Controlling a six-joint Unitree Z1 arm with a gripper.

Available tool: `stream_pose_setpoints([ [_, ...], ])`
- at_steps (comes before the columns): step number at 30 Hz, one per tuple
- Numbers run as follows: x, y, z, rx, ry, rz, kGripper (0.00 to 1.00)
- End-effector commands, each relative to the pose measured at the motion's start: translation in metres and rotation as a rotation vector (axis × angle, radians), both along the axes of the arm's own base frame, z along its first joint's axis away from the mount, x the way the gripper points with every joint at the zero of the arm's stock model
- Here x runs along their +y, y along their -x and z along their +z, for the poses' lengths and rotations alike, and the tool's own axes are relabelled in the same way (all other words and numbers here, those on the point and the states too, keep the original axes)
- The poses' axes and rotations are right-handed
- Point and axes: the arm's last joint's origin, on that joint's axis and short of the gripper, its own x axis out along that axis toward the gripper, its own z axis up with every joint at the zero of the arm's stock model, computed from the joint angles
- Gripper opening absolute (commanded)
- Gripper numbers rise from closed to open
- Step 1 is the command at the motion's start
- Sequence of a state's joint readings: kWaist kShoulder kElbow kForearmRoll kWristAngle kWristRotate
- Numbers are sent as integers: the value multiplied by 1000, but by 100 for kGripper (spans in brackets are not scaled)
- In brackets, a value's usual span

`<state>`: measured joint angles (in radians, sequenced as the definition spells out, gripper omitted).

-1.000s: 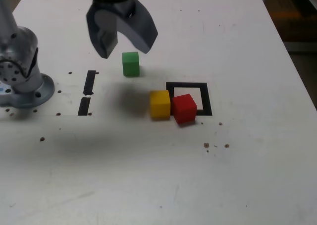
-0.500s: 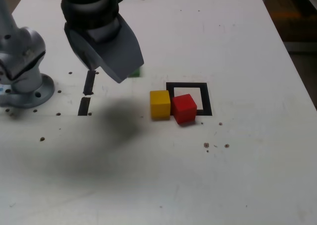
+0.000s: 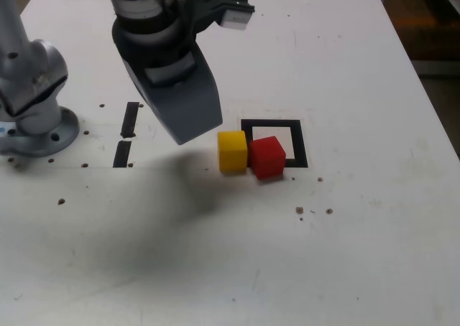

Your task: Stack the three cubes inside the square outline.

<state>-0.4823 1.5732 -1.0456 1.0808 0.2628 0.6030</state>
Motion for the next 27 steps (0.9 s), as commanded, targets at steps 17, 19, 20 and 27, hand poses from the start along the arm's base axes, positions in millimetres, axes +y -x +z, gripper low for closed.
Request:
stream_pose_setpoints([
  [17,-1,-42,-15,103,9,-53,94],
  [19,2,-49,-19,117,23,-49,94],
  [20,3,-53,-20,122,29,-47,94],
  [27,10,-76,-28,142,54,-20,94],
])
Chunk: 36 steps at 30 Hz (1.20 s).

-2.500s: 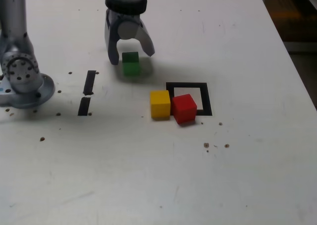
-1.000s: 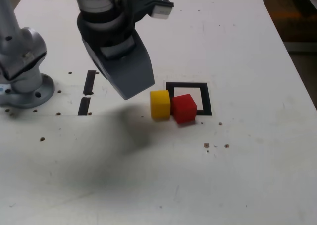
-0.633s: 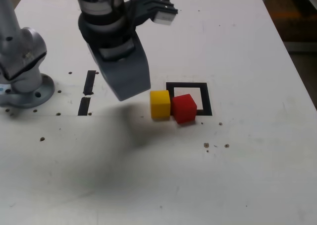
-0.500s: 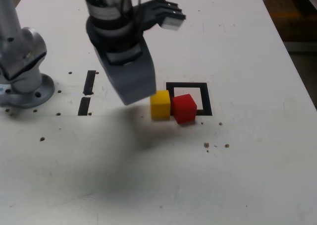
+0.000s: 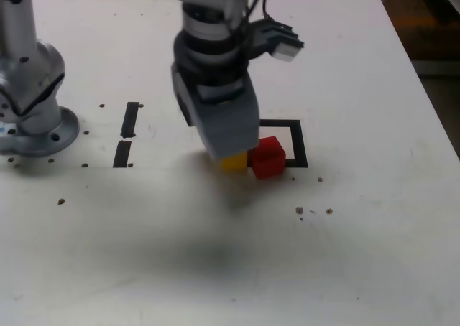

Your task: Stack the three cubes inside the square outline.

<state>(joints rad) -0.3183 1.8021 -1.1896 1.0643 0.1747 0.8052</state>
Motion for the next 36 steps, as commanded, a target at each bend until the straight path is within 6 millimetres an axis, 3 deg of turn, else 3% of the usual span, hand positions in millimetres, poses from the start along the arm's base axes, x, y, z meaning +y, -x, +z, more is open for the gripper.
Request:
stream_pose_setpoints([
  [1,3,-5,-1,2,5,12,94],
  [11,11,-11,-11,28,16,46,94],
  [24,9,9,-28,78,22,16,93],
  [36,6,10,-34,86,26,-14,93],
])
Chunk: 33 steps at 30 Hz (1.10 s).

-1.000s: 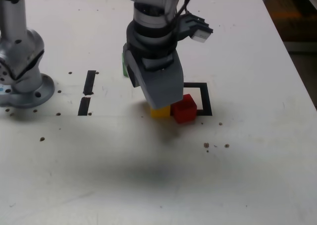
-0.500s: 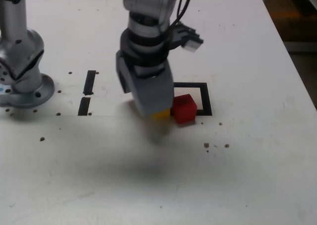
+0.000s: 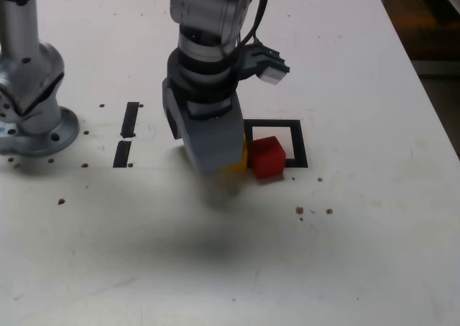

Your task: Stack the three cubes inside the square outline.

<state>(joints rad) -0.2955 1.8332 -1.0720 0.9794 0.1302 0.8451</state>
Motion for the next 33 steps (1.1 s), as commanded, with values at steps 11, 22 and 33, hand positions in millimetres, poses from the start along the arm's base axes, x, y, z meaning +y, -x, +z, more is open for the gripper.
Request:
stream_pose_setpoints([
  [11,-3,-4,-2,4,10,-20,92],
  [22,-8,-18,-8,8,24,-31,92],
  [33,-10,-27,-12,27,31,-17,76],
])
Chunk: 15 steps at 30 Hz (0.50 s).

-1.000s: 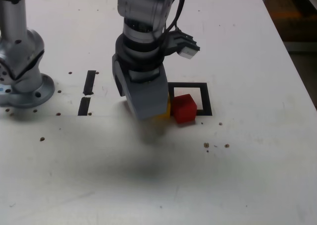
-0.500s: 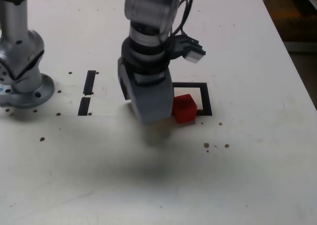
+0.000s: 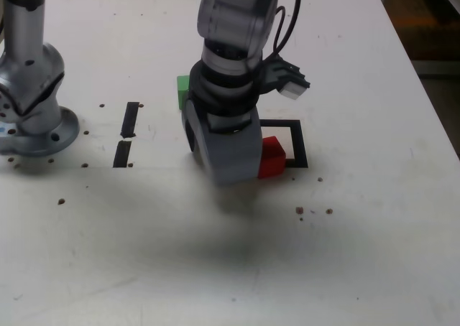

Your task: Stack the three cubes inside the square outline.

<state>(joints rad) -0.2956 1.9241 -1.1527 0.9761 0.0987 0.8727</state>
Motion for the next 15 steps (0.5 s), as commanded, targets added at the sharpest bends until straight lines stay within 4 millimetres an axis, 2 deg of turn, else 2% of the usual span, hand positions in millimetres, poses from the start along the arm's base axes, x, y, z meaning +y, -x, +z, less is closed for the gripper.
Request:
stream_pose_setpoints([
  [1,0,-1,-1,9,0,8,74],
  [5,2,-3,-1,14,6,29,57],
  [11,3,-5,3,18,20,36,25],
  [15,3,-6,5,30,37,36,16],
])
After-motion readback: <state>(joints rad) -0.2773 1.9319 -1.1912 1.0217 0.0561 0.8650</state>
